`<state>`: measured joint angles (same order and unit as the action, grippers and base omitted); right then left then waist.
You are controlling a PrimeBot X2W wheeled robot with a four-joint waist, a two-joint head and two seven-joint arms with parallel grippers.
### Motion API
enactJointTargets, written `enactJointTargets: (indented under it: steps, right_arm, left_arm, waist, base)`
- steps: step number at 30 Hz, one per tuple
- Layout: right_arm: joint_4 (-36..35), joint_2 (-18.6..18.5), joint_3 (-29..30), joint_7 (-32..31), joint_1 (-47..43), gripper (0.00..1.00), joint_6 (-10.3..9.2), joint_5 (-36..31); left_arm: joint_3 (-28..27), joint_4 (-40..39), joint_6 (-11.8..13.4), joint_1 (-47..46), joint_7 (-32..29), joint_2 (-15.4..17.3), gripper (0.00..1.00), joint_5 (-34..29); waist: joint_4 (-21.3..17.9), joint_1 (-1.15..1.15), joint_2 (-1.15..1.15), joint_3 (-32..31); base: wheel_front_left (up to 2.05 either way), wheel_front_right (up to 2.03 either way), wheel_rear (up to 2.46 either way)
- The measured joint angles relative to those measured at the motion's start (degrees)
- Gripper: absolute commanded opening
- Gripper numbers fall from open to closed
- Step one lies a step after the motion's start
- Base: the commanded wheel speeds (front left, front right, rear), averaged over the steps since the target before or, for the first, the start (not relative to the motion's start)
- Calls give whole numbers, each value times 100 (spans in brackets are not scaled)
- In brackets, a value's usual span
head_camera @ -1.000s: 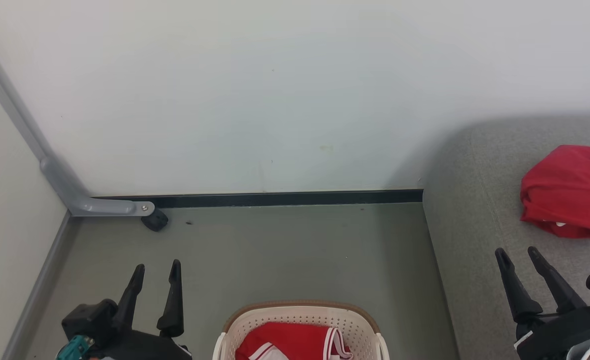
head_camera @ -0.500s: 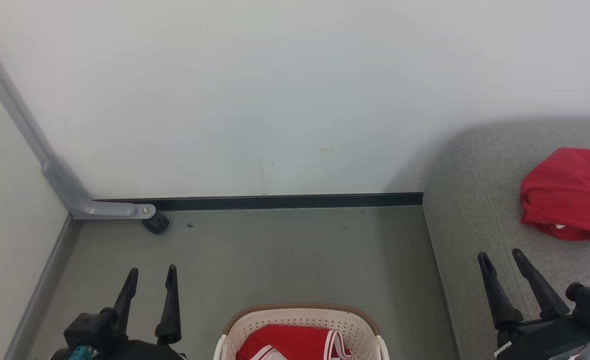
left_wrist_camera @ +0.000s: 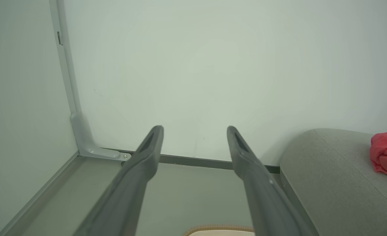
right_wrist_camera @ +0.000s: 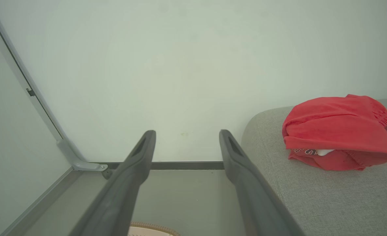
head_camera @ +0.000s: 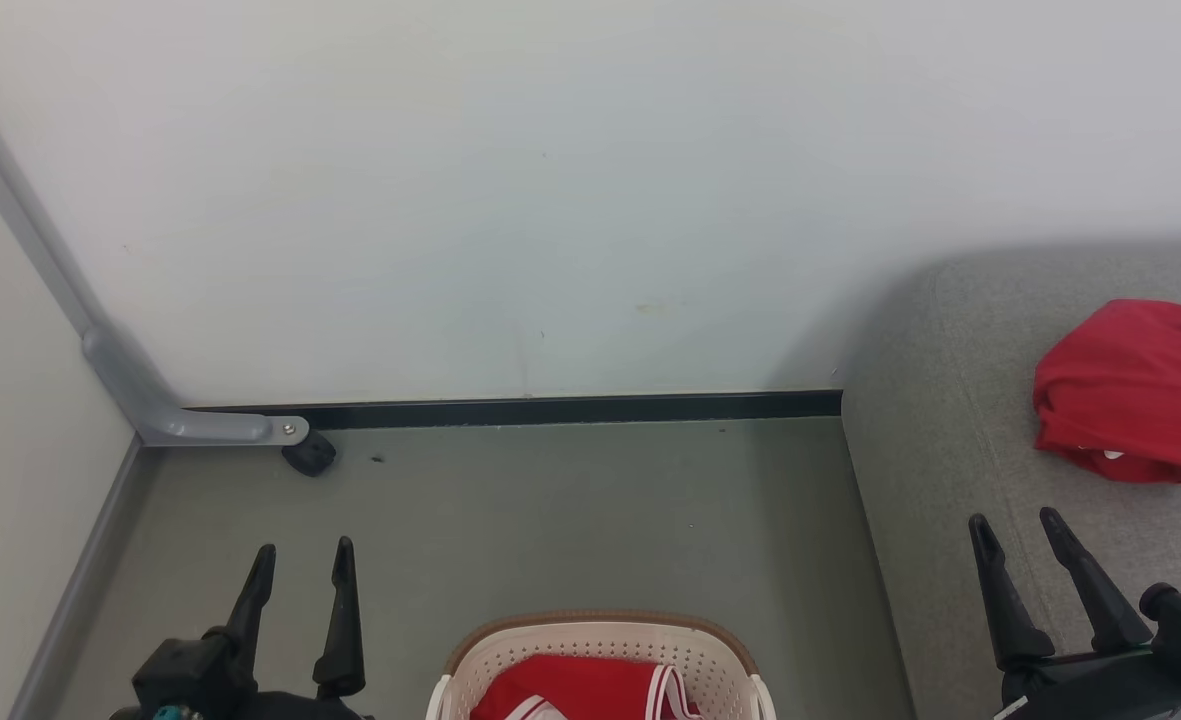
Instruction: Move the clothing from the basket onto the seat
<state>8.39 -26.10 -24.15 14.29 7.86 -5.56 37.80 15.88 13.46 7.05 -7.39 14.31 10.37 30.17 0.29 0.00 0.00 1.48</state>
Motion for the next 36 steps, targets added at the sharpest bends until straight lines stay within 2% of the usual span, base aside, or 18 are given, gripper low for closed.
enactJointTargets:
  steps: [18, 28, 36]
  right_arm:
    - [-19, 276, 459, 0, -87, 100, 267, -385]
    - [-43, 367, 700, 0, -133, 100, 458, -567]
    - [-80, 545, 862, 0, 105, 100, 624, -612]
  left_arm:
    - [-143, -86, -67, 90, 0, -146, 100, -255]
    - [-63, -122, -260, 63, 0, -255, 100, -316]
    - [118, -63, -412, -229, 0, -363, 100, -435]
  waist:
    - [-16, 0, 0, 72]
    - [-52, 0, 0, 302]
    - [-140, 1, 0, 757]
  base:
    - [0, 0, 0]
    - [0, 0, 0]
    - [0, 0, 0]
